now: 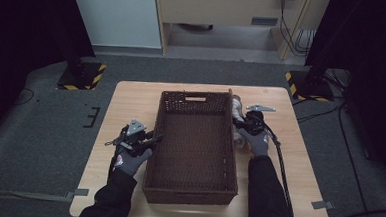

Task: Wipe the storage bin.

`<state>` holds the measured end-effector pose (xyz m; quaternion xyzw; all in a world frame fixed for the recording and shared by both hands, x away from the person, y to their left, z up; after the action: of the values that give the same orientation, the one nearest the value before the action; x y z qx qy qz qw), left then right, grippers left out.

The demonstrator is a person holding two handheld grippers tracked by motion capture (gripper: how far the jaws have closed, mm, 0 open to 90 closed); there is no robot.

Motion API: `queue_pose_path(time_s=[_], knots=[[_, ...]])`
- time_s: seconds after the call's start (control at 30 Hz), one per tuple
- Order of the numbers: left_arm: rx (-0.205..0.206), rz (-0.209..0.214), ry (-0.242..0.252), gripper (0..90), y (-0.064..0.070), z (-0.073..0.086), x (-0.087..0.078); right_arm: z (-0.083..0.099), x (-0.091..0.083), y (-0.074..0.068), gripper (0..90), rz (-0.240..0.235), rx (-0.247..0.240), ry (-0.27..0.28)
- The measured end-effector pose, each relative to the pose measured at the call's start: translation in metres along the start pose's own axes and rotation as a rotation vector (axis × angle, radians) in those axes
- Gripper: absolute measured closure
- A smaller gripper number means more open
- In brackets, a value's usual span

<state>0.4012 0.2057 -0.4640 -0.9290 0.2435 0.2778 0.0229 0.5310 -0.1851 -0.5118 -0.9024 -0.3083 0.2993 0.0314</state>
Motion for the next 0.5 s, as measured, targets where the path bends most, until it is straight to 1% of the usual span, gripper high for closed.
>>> queue_pose_path(time_s=[0.03, 0.1, 0.17, 0.2, 0.23, 0.27, 0.3, 0.33, 0.4, 0.43, 0.47, 0.5], knots=[[-0.001, 0.001, 0.000, 63.7, 0.000, 0.000, 0.000, 0.004, 0.003, 0.000, 67.9, -0.002, 0.012, -0.018], [0.000, 0.000, 0.000, 63.7, 0.000, 0.000, 0.000, 0.007, 0.003, 0.002, 67.8, -0.002, 0.033, 0.001], [0.000, -0.001, -0.001, 63.7, 0.000, 0.000, 0.000, 0.003, -0.002, 0.001, 67.7, 0.010, 0.028, 0.018], [0.000, -0.003, -0.001, 63.7, 0.000, 0.000, 0.000, -0.001, -0.006, 0.001, 67.6, 0.006, 0.029, 0.052], [0.000, -0.003, 0.000, 63.7, 0.000, 0.000, 0.000, -0.007, -0.013, 0.000, 67.7, -0.001, 0.037, 0.102], [0.000, -0.004, -0.001, 63.7, 0.001, 0.000, 0.000, -0.011, -0.018, -0.001, 67.6, -0.002, 0.039, 0.130], [0.001, -0.005, -0.001, 63.7, 0.001, 0.000, 0.000, -0.017, -0.023, -0.002, 67.7, -0.012, 0.038, 0.166], [0.001, -0.006, -0.001, 63.7, 0.001, 0.000, 0.000, -0.024, -0.029, -0.003, 67.7, -0.014, 0.027, 0.201], [0.003, -0.007, 0.000, 63.7, 0.001, 0.000, 0.000, -0.032, -0.033, -0.005, 67.7, -0.018, 0.020, 0.240], [0.001, -0.005, 0.000, 63.7, 0.001, 0.000, 0.000, -0.034, -0.031, -0.006, 67.7, -0.017, 0.010, 0.219], [0.002, -0.005, 0.000, 63.7, 0.001, 0.000, 0.000, -0.034, -0.028, -0.007, 67.8, -0.006, -0.002, 0.201], [0.002, -0.005, 0.000, 63.6, 0.001, 0.000, 0.000, -0.033, -0.025, -0.006, 67.8, -0.001, 0.003, 0.189]])
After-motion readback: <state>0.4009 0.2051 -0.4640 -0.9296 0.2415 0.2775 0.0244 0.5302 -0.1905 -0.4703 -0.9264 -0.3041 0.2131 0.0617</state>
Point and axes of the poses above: each handheld gripper's, and its own axes: x roughly forward along the jaws, z roughly out of its underside, y roughly to its right, the point moved 1 cm from there along x, roughly forward along the jaws, and after that the axes turned 3 degrees about -z, right-handed, at the moved point
